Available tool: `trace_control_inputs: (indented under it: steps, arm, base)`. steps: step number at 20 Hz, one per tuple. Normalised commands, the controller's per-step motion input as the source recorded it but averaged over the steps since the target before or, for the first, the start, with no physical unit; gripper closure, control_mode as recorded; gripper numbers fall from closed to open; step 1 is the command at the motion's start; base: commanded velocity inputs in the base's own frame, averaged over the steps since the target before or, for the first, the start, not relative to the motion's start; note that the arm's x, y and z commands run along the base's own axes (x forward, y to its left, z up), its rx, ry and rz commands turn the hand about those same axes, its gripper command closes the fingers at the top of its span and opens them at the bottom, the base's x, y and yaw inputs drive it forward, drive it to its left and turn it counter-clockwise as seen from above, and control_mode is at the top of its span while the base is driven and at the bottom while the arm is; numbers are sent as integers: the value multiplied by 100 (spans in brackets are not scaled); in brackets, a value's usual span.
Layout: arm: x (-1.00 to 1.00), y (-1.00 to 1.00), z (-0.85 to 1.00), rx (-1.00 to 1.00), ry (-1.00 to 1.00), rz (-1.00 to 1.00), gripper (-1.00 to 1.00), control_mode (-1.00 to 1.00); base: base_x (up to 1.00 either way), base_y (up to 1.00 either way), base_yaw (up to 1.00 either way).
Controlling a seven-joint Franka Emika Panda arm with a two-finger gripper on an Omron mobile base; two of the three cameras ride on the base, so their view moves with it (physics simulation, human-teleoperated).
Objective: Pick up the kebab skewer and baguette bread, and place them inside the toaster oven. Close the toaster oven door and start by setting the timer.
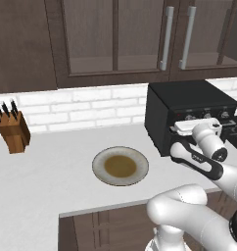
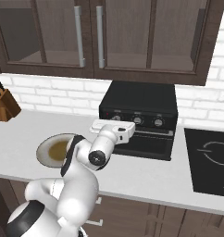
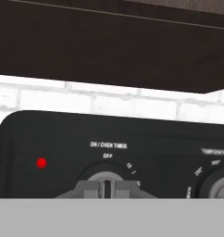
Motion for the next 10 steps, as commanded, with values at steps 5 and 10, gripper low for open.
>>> trace_control_inputs:
  steps: [5,10]
  arm:
    - [21,0,0,0,0,0,100,-100]
    - [23,0,0,0,0,2,100,-100]
  base:
    - [0,0,0]
    - [0,0,0]
